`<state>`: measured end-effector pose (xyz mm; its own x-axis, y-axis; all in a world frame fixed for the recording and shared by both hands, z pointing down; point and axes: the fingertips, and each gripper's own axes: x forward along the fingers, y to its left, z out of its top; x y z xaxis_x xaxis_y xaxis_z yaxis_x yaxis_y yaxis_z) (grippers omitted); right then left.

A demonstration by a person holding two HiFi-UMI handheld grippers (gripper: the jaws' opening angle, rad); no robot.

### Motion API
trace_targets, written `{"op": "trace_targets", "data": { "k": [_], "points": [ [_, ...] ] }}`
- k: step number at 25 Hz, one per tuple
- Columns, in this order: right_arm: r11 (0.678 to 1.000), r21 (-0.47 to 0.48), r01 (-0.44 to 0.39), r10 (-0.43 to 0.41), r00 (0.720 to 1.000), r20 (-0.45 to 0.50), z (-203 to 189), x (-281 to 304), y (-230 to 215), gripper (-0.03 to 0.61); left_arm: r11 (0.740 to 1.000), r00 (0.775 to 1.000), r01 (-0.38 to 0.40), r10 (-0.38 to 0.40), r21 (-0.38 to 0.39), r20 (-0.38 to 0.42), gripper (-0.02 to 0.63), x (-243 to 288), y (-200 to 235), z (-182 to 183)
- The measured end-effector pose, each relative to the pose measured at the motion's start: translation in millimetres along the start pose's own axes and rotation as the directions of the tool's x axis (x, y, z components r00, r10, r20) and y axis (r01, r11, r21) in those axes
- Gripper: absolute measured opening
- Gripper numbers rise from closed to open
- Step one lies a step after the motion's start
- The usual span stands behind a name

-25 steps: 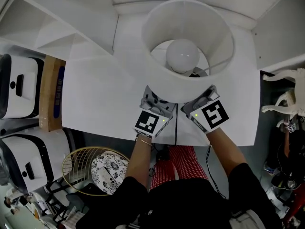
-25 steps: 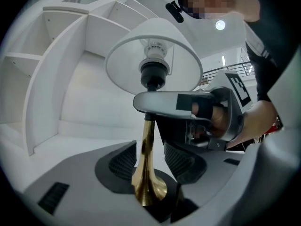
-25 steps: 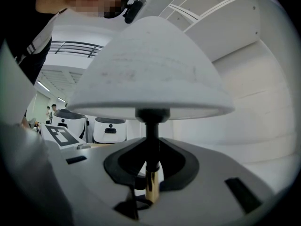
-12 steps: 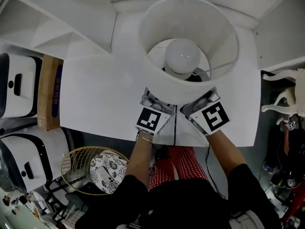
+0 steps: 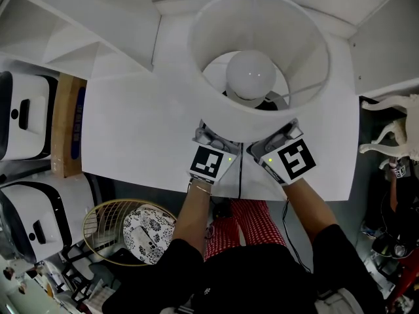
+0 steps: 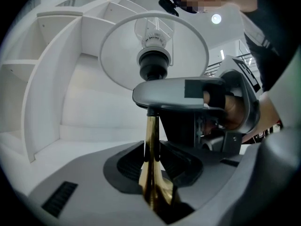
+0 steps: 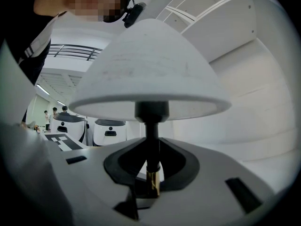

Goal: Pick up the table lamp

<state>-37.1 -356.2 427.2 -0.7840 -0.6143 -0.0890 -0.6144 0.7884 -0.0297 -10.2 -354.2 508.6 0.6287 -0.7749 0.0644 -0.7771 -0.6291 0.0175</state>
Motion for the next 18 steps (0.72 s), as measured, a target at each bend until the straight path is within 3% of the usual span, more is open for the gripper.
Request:
{"op": "trace_targets", "data": {
  "k": [13,18],
  "points": [
    [0.999,-0.03,-0.013,0.013,1.0,-0.006,0.6,-0.7,2.6,0.074,1.0,1.0,0.013,-0.013,0.003,0.016,0.097,7.9,-0.9,2.3],
    [0.999,-0.041,0.003,-0.003,1.0,-0.001,1.1,0.2,1.8,0.074,1.0,1.0,0.008,-0.007,0.015,-0.017,0.095,9.3,-0.5,-0.5]
  ]
}}
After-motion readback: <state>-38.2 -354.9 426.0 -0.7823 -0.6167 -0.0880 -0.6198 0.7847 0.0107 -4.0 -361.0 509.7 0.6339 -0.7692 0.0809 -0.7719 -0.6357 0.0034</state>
